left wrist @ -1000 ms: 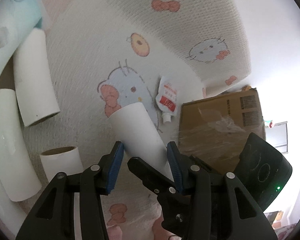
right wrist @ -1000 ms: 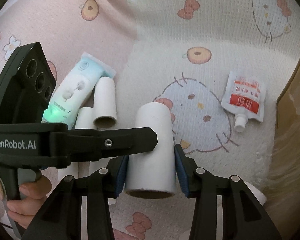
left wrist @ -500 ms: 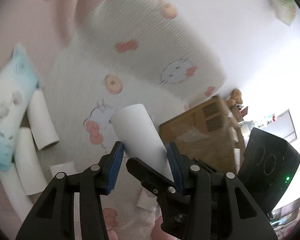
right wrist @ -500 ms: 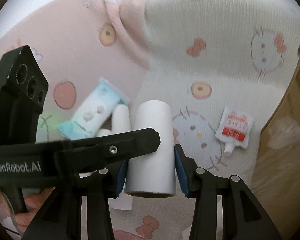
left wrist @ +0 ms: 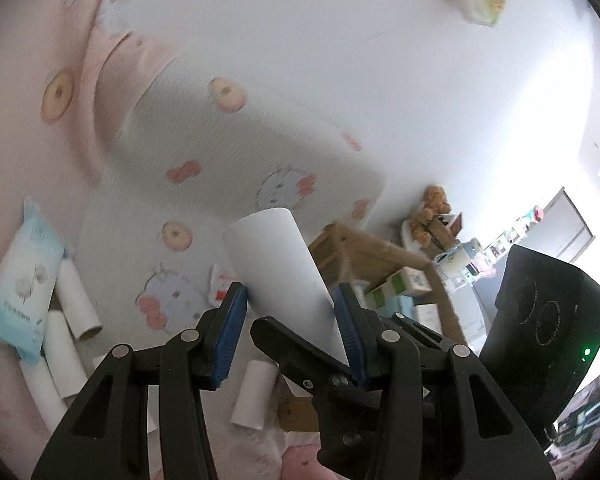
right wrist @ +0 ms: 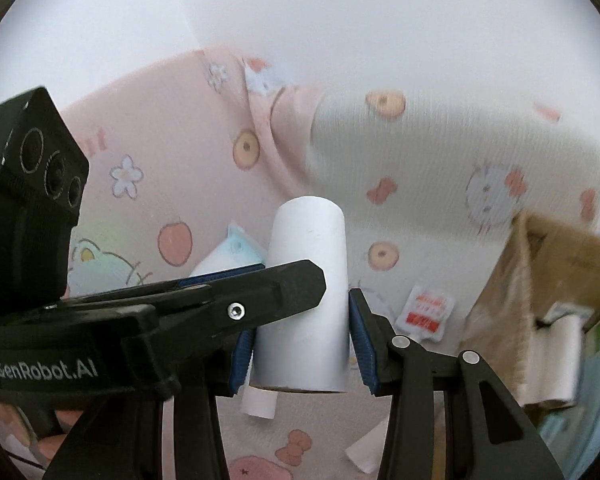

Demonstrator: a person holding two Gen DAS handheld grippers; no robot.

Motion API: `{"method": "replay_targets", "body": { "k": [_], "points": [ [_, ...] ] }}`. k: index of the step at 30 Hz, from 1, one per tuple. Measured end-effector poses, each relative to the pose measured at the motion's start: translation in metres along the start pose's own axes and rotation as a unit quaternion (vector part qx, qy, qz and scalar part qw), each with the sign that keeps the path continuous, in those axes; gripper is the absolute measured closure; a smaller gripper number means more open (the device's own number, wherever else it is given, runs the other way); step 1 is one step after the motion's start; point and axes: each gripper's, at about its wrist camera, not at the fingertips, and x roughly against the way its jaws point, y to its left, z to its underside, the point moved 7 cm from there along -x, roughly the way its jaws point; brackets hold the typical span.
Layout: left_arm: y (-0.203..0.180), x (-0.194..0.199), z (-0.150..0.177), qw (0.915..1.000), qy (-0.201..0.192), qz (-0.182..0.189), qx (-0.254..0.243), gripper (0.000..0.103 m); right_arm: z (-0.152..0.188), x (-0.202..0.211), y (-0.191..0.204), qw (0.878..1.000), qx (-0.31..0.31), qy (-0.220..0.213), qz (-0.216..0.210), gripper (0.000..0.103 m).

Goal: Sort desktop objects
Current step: 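Lift the held roll with both tools and carry it toward the box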

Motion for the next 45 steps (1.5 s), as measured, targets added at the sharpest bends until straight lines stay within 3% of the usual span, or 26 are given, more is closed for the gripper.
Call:
{"method": "replay_targets", "body": {
  "k": [8,16,21,29,36,39,45],
  "points": [
    [-0.045,-0.012,-0.022,0.999,-0.012,-0.003,-0.043,0.054,-0.023,0.036,-0.021,0.998,0.009,-0.048,0.035,0.062],
    [-0.068,-0.035,-0.029,0.9966,0.015,-0.011,-0.08,0.054,-0.029,0.038,-0.051,0.997,-0.027,-0.051,0.041,0.062],
    [-0.097,-0.049,-0.038,0.9893,0.022,-0.024,-0.142,0.054,-0.041,0.047,-0.076,0.996,-0.061,-0.056,0.038,0.062],
    [-0.118,-0.078,-0.058,0.9844,0.058,-0.048,-0.159,0.054,-0.062,0.058,-0.098,0.996,-0.048,-0.063,0.049,0.062],
    [-0.13,-0.098,-0.053,0.9745,0.096,-0.063,-0.193,0.056,-0.061,0.057,-0.119,0.996,-0.021,-0.042,0.074,0.062],
    [-0.135,-0.103,-0.051,0.9722,0.101,-0.062,-0.202,0.056,-0.058,0.059,-0.128,0.997,-0.021,-0.042,0.066,0.062],
    [-0.144,-0.124,-0.046,0.9678,0.148,-0.037,-0.2,0.056,-0.048,0.064,-0.144,0.997,-0.022,-0.037,0.056,0.062]
  ]
}}
